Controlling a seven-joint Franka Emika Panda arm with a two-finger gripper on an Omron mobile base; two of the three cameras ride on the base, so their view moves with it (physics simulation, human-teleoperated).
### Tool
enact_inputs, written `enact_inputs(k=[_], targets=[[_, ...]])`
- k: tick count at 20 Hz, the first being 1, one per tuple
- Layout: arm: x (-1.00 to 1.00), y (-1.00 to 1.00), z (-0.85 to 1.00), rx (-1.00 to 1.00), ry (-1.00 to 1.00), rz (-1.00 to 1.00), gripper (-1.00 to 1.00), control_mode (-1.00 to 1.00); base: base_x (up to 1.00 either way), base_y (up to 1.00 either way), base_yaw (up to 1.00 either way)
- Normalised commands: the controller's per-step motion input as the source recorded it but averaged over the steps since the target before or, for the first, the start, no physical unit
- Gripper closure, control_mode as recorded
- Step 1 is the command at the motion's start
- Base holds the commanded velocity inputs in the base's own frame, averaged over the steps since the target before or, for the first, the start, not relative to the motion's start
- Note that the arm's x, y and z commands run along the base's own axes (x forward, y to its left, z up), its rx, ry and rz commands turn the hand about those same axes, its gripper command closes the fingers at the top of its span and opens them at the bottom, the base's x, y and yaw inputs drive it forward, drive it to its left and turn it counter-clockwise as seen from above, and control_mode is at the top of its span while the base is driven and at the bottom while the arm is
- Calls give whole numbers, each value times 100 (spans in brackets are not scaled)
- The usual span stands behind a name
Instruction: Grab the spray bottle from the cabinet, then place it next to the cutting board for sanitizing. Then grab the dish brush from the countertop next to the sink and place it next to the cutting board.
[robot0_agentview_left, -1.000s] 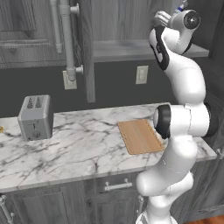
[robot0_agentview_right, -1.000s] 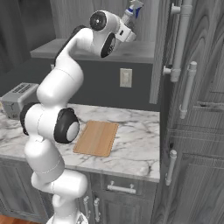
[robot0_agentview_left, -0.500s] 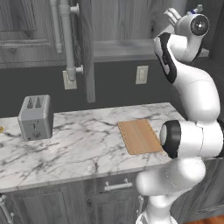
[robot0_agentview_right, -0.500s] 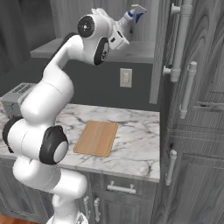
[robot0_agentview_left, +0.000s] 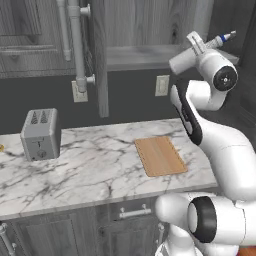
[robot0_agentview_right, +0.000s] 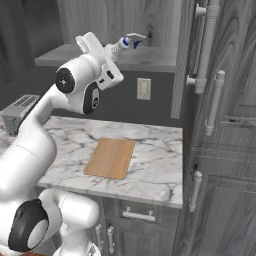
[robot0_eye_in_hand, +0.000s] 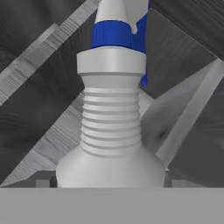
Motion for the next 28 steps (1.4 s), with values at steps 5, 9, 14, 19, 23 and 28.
enact_inputs(k=[5, 9, 14, 19, 23, 28], targets=[[-100, 67, 0, -21, 2, 6, 100, -100, 0, 0, 0], [-91, 71, -41, -25, 12, 15, 100, -100, 0, 0, 0], [-35, 74, -80, -41, 9, 27, 100, -100, 0, 0, 0], [1, 51, -35, -40, 6, 33, 100, -100, 0, 0, 0], [28, 19, -30, -16, 11, 34, 100, -100, 0, 0, 0], [56, 11, -35, -2, 10, 31, 100, -100, 0, 0, 0]])
